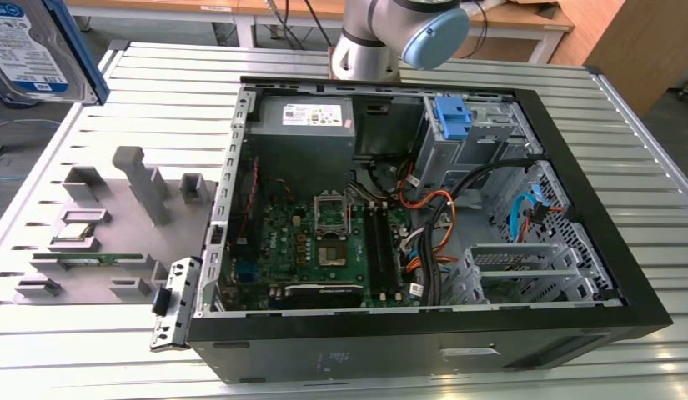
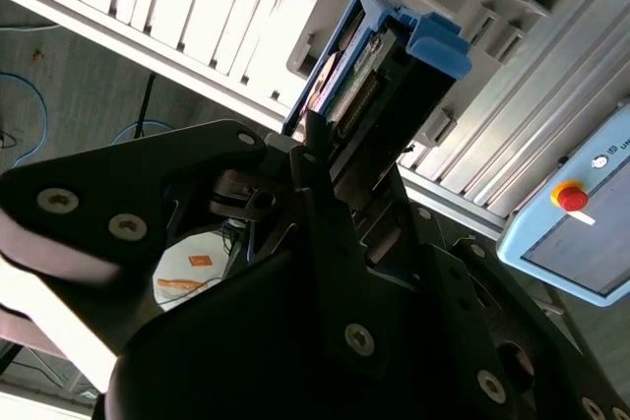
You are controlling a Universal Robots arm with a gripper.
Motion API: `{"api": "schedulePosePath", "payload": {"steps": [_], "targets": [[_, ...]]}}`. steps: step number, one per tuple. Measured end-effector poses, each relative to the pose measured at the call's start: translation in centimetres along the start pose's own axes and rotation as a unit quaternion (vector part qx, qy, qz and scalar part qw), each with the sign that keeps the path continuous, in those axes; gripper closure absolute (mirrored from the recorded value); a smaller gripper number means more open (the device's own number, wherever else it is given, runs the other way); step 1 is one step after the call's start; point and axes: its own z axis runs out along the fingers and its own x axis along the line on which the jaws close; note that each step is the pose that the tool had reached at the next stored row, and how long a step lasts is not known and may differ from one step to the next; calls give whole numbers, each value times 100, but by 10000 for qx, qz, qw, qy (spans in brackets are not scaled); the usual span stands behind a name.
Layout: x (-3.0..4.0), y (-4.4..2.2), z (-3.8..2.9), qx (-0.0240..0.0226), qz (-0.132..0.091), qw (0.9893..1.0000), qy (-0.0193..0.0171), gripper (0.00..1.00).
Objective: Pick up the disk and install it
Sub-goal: 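Pick up the disk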
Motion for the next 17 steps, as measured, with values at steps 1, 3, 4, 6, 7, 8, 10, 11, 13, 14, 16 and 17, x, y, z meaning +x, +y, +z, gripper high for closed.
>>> {"api": "schedulePosePath", "payload": {"steps": [1, 3, 4, 6, 7, 8, 10, 11, 13, 14, 16, 17], "targets": [[0, 0, -6, 0, 0, 10000, 0, 65], [-1, 1, -20, 0, 0, 10000, 0, 65], [-1, 1, -26, 0, 0, 10000, 0, 65], [-2, 2, -37, 0, 0, 10000, 0, 65], [-2, 2, -43, 0, 0, 10000, 0, 65], [-3, 2, -49, 0, 0, 10000, 0, 65], [-3, 3, -57, 0, 0, 10000, 0, 65], [-3, 3, -60, 0, 0, 10000, 0, 65], [-4, 3, -67, 0, 0, 10000, 0, 65], [-4, 3, -69, 0, 0, 10000, 0, 65], [-4, 4, -74, 0, 0, 10000, 0, 65], [-4, 4, -75, 0, 0, 10000, 0, 65]]}}
